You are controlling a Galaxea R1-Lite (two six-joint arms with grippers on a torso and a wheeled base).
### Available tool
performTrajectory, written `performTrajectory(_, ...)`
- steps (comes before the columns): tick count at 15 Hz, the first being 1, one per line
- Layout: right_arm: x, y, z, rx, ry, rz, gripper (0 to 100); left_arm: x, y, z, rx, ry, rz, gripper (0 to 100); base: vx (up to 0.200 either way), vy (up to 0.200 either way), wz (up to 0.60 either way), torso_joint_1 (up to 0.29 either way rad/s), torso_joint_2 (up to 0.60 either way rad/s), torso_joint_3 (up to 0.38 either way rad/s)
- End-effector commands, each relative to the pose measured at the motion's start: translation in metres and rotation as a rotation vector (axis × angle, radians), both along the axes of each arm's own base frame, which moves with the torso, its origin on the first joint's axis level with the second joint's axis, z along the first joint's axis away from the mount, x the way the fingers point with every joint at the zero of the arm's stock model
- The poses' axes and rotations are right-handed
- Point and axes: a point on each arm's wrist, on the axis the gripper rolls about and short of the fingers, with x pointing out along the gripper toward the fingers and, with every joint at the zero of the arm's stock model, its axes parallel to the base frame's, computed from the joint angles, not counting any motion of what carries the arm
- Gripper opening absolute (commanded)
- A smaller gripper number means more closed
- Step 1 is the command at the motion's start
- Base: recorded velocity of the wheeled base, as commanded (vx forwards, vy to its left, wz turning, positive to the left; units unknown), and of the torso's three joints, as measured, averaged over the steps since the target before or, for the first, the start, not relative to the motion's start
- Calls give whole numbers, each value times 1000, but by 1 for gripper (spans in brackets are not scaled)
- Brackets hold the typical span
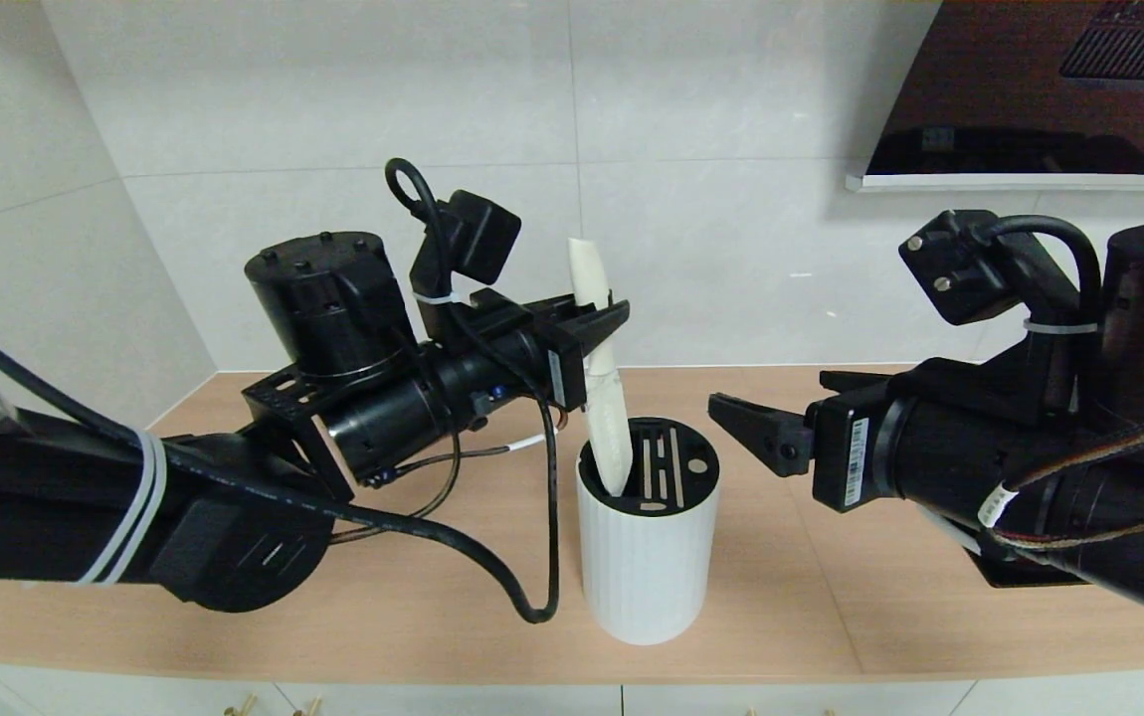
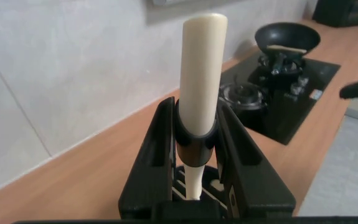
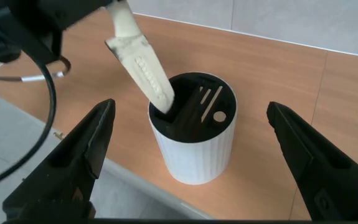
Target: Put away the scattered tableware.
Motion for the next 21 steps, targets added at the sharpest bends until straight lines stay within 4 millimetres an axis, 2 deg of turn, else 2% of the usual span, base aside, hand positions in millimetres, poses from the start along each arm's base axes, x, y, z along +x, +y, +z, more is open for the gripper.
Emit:
performTrajectory(1,0,0,0,0,1,0,100,1,-8,-11,16,26,-8,0,0,0,0,0,0,0)
performTrajectory(8,0,0,0,1,0,0,100,5,-15,-30,61,58,33,0,0,0,0,0,0,0)
performTrajectory(15,0,0,0,1,0,-1,100,14,-33,-65,98,101,21,0,0,0,0,0,0,0)
performTrajectory(21,0,0,0,2,-1,-1,100,14,-34,-67,100,103,34,0,0,0,0,0,0,0)
